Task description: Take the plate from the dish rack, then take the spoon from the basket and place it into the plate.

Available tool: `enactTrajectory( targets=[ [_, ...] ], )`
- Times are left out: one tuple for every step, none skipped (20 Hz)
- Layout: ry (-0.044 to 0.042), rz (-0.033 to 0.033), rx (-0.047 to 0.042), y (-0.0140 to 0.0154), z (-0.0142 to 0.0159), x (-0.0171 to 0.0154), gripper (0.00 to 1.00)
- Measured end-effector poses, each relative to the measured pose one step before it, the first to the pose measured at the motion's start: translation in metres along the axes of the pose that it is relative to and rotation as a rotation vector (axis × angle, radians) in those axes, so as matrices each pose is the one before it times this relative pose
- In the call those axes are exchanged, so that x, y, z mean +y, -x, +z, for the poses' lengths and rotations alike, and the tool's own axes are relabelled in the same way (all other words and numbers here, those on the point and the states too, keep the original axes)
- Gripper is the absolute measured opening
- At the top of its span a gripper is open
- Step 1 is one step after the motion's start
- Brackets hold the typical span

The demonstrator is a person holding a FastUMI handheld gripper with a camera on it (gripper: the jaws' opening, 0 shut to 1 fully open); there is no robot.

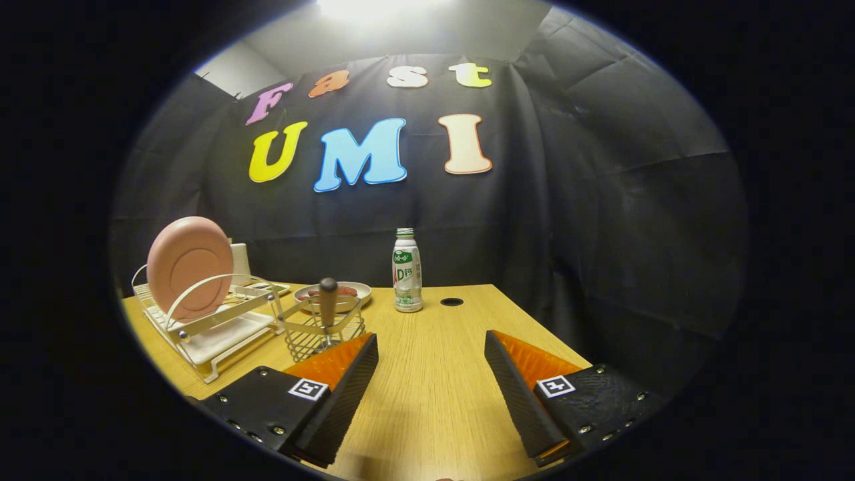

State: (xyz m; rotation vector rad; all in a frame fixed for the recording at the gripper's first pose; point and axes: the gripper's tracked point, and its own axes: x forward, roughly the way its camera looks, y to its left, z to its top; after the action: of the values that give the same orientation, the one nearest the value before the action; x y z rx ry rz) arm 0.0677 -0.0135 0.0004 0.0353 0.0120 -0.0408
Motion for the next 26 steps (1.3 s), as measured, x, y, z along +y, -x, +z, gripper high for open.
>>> enactTrajectory(
  targets=[
    [-0.01611, -0.02307, -0.01593, -0.01051, 0.00714, -0.00794, 0.98],
    [-0.00262, -0.02886, -0.01396, -0.00913, 0.004, -0.00951, 0.98],
    [0.01279, -0.03563, -0.01054, -0.00988, 0.00259, -0.01234, 0.98],
    [0.01022, -0.02881, -0.01115, -0.00647, 0.00506, -0.01173, 0.98],
    [0.00527, -0.02276, -0.00827, -0.00349, 0.00632, -0.00978, 0.98],
    [0.00655, -0.02077, -0.00337, -0.00136, 0.00489, -0.01033, 0.98],
    [0.00984, -0.01938, -0.00248, 0.001, 0.00287, -0.01167, 0.98],
    [0.0128, -0.01533, -0.00339, 0.00282, 0.00481, -0.01, 0.98],
    [0.01453, -0.01748, 0.00074, 0.00511, 0.00373, -0.01107, 0.98],
    [0.00841, -0.00825, 0.00311, 0.0076, 0.00415, -0.00841, 0.98],
    [0.00616, -0.00567, 0.00646, 0.00941, 0.00441, -0.00586, 0.98],
    [0.00805, -0.00297, 0.00896, 0.01107, 0.0044, -0.00463, 0.98],
    [0.00822, -0.00155, 0.00597, 0.01133, 0.00369, -0.00419, 0.98],
    [0.00636, 0.00079, 0.00474, 0.01275, 0.00628, -0.00234, 0.98],
    [0.00296, 0.00261, 0.00407, 0.01398, 0.00701, -0.00089, 0.98],
    [0.00213, 0.00343, 0.00188, 0.01437, 0.00848, 0.00023, 0.98],
    [0.00234, 0.00391, 0.00573, 0.01476, 0.0085, 0.00103, 0.98],
    [-0.00052, 0.00845, 0.00735, 0.01415, 0.00765, 0.00296, 0.98],
    [-0.00507, 0.01026, 0.0108, 0.01361, 0.00903, 0.00511, 0.98],
    [-0.00398, 0.01106, 0.00605, 0.01223, 0.00865, 0.00547, 0.98],
    [-0.0074, 0.01311, 0.00908, 0.01359, 0.01033, 0.0077, 0.98],
    [-0.00916, 0.01892, 0.01214, 0.01225, 0.00898, 0.01027, 0.98],
    [-0.00909, 0.01987, 0.01012, 0.0116, 0.00991, 0.01237, 0.98],
    [-0.00672, 0.02414, 0.01336, 0.01029, 0.00828, 0.01316, 0.98],
    [-0.00295, 0.03087, 0.01269, 0.01088, 0.00911, 0.01792, 0.98],
    [-0.00268, 0.03011, 0.00883, 0.00629, 0.00785, 0.01663, 0.98]
  ],
)
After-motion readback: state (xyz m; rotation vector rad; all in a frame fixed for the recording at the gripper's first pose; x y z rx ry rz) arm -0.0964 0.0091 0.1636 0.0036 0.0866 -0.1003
